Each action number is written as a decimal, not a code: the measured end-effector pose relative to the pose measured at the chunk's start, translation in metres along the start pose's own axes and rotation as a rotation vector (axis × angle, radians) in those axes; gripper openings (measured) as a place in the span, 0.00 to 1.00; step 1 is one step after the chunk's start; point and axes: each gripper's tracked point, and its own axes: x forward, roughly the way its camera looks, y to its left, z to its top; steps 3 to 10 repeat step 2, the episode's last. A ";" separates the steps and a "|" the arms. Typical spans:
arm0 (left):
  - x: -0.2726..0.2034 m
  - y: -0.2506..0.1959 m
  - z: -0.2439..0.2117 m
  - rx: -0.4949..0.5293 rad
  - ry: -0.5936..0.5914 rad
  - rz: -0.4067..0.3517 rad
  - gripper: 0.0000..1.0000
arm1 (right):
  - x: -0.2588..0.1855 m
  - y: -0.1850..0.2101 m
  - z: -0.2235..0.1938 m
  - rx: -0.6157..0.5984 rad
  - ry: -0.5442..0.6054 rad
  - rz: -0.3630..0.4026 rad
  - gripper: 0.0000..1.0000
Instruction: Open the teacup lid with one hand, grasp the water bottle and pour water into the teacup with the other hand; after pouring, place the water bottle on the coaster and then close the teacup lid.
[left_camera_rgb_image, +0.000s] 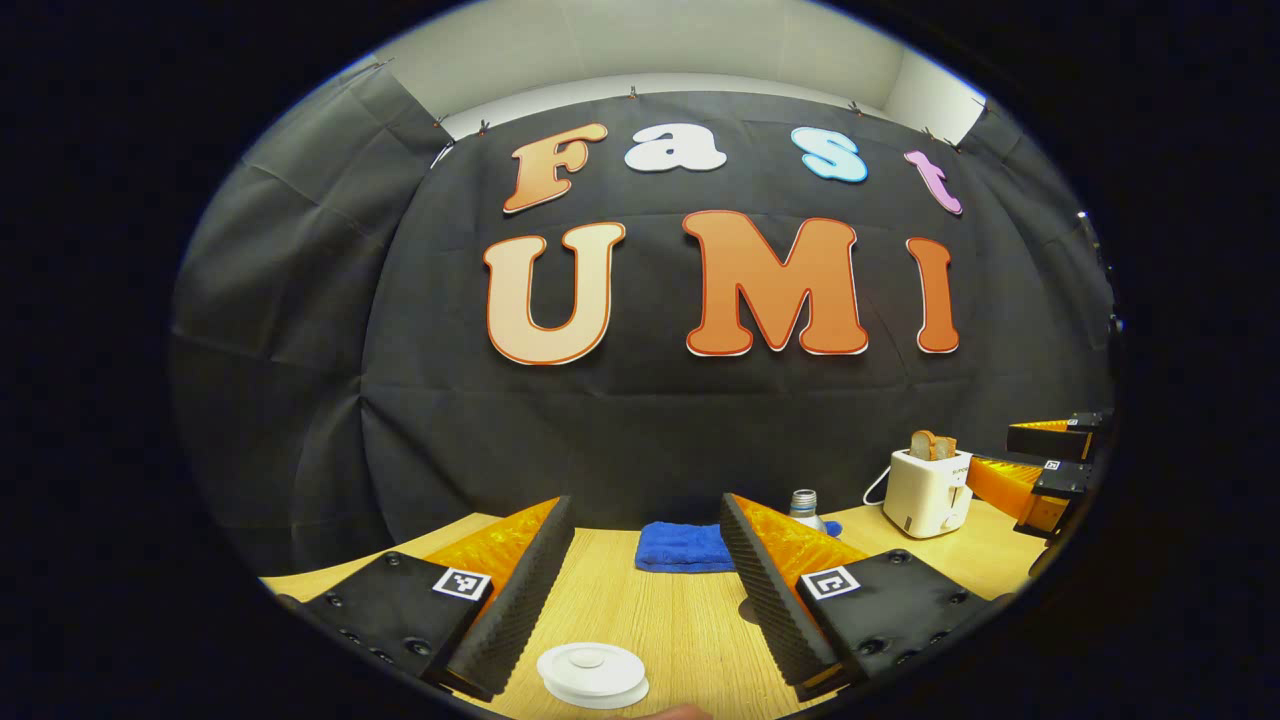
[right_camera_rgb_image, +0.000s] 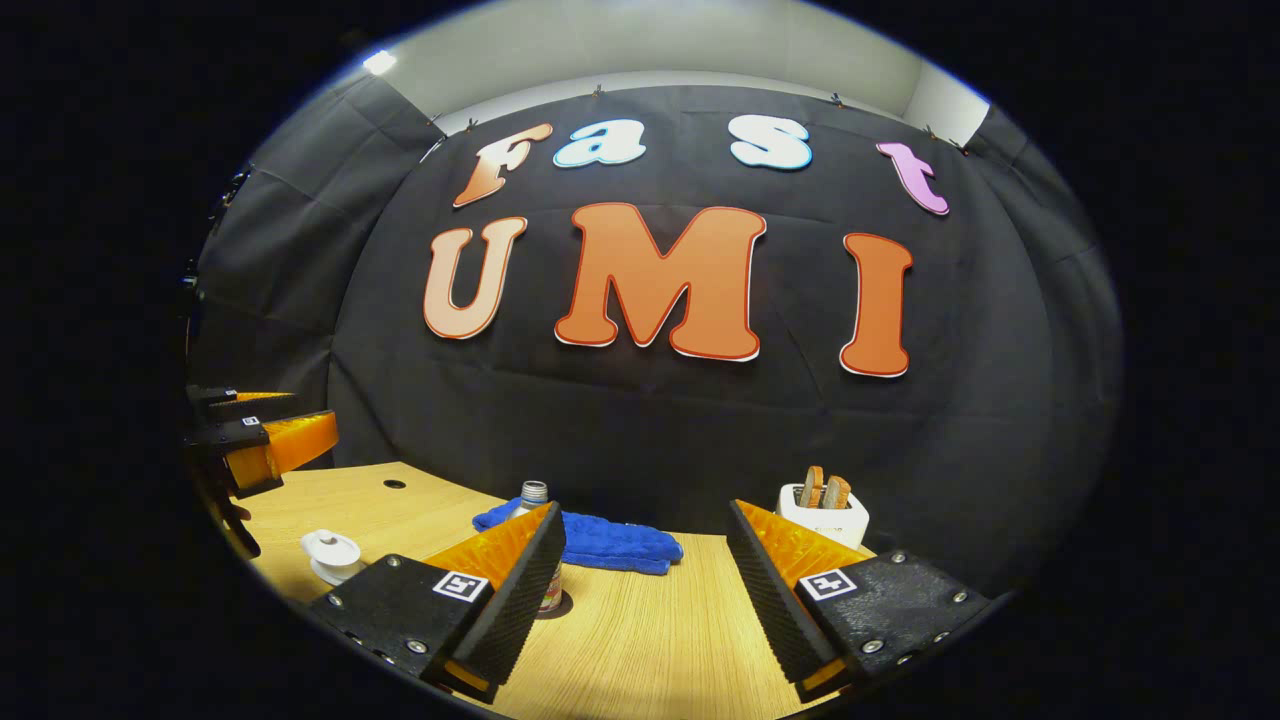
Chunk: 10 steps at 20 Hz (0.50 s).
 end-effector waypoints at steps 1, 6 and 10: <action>0.001 0.001 -0.001 0.001 0.002 0.000 1.00 | -0.001 0.000 -0.001 0.005 0.003 0.004 0.97; 0.000 0.002 -0.001 0.003 0.003 0.003 0.93 | -0.001 0.001 -0.001 0.011 0.003 0.010 0.97; 0.000 0.002 -0.001 0.003 0.003 0.003 0.93 | -0.001 0.001 -0.001 0.011 0.003 0.010 0.97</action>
